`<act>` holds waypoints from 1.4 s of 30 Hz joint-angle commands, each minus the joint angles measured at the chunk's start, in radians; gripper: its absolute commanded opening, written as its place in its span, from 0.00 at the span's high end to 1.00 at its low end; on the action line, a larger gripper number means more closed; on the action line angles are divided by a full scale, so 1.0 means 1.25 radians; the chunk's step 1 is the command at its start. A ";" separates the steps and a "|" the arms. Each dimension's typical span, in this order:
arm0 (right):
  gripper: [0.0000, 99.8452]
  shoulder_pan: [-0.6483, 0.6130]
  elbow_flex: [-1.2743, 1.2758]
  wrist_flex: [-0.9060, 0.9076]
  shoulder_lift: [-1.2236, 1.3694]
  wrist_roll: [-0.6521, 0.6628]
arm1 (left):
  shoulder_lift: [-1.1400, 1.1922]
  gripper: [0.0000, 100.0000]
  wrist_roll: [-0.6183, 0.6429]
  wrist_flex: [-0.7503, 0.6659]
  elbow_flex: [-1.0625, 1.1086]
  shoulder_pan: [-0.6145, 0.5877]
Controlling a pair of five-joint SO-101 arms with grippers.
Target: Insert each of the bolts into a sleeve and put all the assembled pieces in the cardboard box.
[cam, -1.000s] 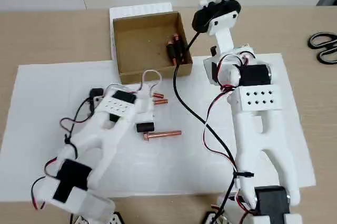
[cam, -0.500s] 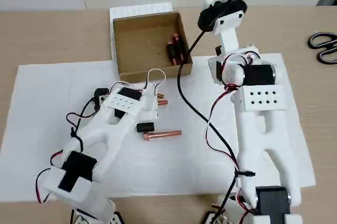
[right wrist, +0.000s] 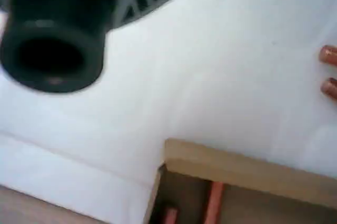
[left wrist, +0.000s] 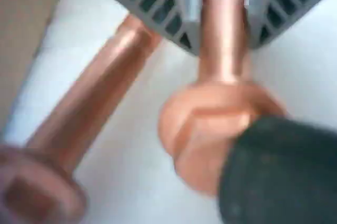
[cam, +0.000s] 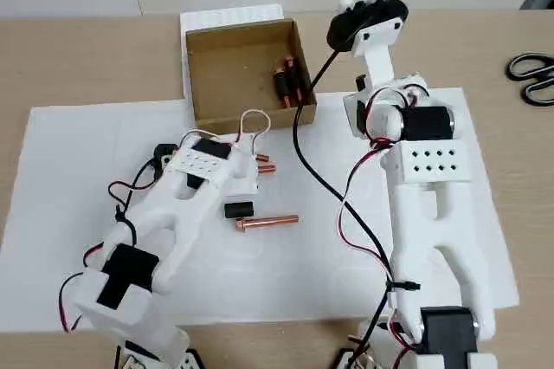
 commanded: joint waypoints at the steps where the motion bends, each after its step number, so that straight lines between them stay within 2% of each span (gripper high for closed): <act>1: 1.00 0.006 -0.011 -0.015 -0.029 0.010 | 0.001 0.95 0.000 0.056 -0.012 -0.064; 7: 1.00 0.006 -0.012 -0.015 0.012 0.010 | 0.002 0.95 -0.086 0.108 -0.055 -0.081; 10: 1.00 0.006 -0.016 -0.015 0.028 0.010 | 0.009 0.95 -0.091 0.107 -0.055 -0.088; 12: 1.00 0.004 -0.016 -0.017 0.028 0.010 | 0.009 1.00 -0.091 0.107 -0.051 -0.081; 19: 1.00 0.004 -0.016 -0.039 0.028 0.009 | 0.001 1.00 -0.091 0.107 -0.073 -0.047; 25: 1.00 0.006 -0.016 -0.035 0.028 0.009 | 0.001 0.99 -0.090 0.164 -0.265 0.077; 30: 1.00 0.033 -0.021 -0.039 0.028 0.009 | 0.001 0.99 -0.106 0.312 -0.485 0.136; 35: 1.00 0.127 -0.038 -0.033 0.029 0.016 | 0.006 0.99 -0.374 0.409 -0.666 0.117; 38: 1.00 0.218 -0.038 -0.037 0.028 0.063 | 0.006 0.99 -0.605 0.401 -0.695 0.069; 42: 1.00 0.301 -0.026 -0.007 0.029 0.125 | 0.004 0.99 -0.919 0.323 -0.727 0.037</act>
